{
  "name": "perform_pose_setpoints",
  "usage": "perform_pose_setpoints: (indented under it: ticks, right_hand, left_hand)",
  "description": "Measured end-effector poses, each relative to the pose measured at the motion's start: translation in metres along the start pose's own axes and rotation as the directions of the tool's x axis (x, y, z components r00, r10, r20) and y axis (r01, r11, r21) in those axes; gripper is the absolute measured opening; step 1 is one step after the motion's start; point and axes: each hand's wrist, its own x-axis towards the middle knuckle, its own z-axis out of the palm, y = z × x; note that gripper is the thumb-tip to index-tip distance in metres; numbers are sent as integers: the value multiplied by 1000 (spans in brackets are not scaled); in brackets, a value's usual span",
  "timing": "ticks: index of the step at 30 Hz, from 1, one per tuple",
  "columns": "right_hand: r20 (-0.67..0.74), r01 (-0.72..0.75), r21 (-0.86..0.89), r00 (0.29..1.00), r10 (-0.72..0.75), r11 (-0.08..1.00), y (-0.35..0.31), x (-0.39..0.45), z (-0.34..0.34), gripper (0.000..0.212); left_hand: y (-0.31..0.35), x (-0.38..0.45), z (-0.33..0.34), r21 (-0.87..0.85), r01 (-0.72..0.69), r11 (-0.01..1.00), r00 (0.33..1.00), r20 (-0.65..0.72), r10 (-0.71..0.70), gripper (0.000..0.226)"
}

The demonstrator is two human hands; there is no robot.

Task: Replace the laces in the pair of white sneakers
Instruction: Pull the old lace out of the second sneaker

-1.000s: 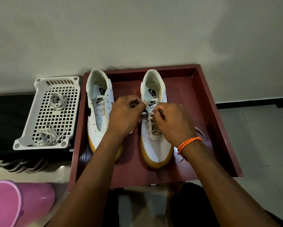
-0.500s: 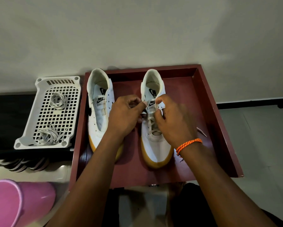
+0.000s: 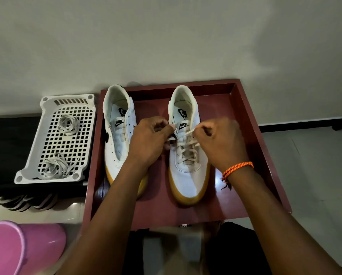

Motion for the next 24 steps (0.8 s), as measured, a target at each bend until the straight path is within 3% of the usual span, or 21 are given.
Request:
perform_pose_setpoints:
  ticks: [4, 8, 11, 14, 18, 21, 24]
  right_hand:
    - [-229, -31, 9, 973, 32, 999, 3, 1, -10, 23]
    - [-26, 98, 116, 995, -96, 988, -12, -11, 6, 29]
    - [99, 139, -52, 986, -133, 989, -10, -18, 22, 24]
    - [91, 116, -69, 990, -109, 991, -9, -15, 23, 23]
    - [-73, 33, 92, 997, -26, 995, -3, 3, -1, 22]
    - [33, 6, 209, 999, -13, 978, -3, -1, 1, 21]
    - [146, 81, 10, 986, -82, 997, -6, -13, 20, 23]
  left_hand:
    - [0, 0, 0, 2, 0, 1000, 1000, -1, 0, 25]
    - [0, 0, -1, 18, 1, 1000, 1000, -14, -1, 24]
    - [-1, 0, -1, 21, -4, 1000, 1000, -13, 4, 24]
    - [-2, 1, -1, 10, -3, 1000, 1000, -5, 3, 24]
    - [-3, 2, -1, 5, -7, 1000, 1000, 0, 7, 24]
    - [-4, 3, -1, 3, -9, 1000, 1000, 0, 9, 23]
    - [-4, 4, 1, 9, -9, 1000, 1000, 1, 9, 23]
